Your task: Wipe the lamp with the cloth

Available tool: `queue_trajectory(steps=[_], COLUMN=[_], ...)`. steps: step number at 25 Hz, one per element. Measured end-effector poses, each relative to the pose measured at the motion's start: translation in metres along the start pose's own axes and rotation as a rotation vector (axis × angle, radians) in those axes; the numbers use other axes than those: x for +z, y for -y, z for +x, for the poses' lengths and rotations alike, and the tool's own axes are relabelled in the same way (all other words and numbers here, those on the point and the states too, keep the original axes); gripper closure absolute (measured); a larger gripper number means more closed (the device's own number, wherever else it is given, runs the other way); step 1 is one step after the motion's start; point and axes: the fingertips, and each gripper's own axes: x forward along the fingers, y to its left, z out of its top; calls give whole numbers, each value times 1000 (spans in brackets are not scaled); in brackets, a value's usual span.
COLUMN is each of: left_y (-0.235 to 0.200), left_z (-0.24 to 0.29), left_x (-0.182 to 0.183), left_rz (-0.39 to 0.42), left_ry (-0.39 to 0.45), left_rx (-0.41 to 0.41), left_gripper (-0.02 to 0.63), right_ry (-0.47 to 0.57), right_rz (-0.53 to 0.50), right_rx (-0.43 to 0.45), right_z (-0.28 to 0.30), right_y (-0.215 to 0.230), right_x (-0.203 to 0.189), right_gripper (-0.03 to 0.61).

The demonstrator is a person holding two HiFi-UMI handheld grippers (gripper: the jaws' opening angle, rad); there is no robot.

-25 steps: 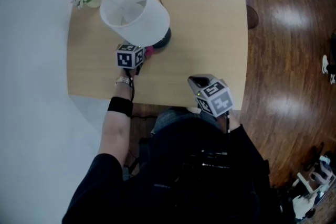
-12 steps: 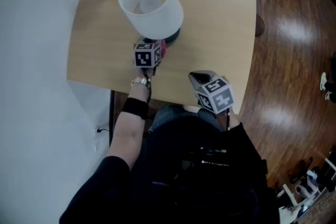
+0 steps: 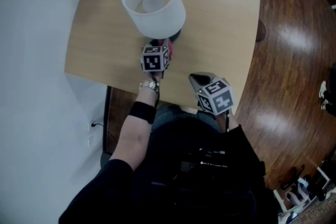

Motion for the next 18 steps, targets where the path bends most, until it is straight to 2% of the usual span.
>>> queue_trajectory(steps=[9, 18], left_y=[17, 50], left_z=[2, 20], left_x=[-4, 2], left_rz=[-65, -112], left_ry=[19, 39], left_rx=[46, 44], left_gripper=[518, 518], right_ry=[-13, -41], right_rz=[-33, -62], right_rx=[25, 40], right_z=[-10, -25], right_y=[16, 41], right_x=[-7, -17], right_gripper=[574, 574])
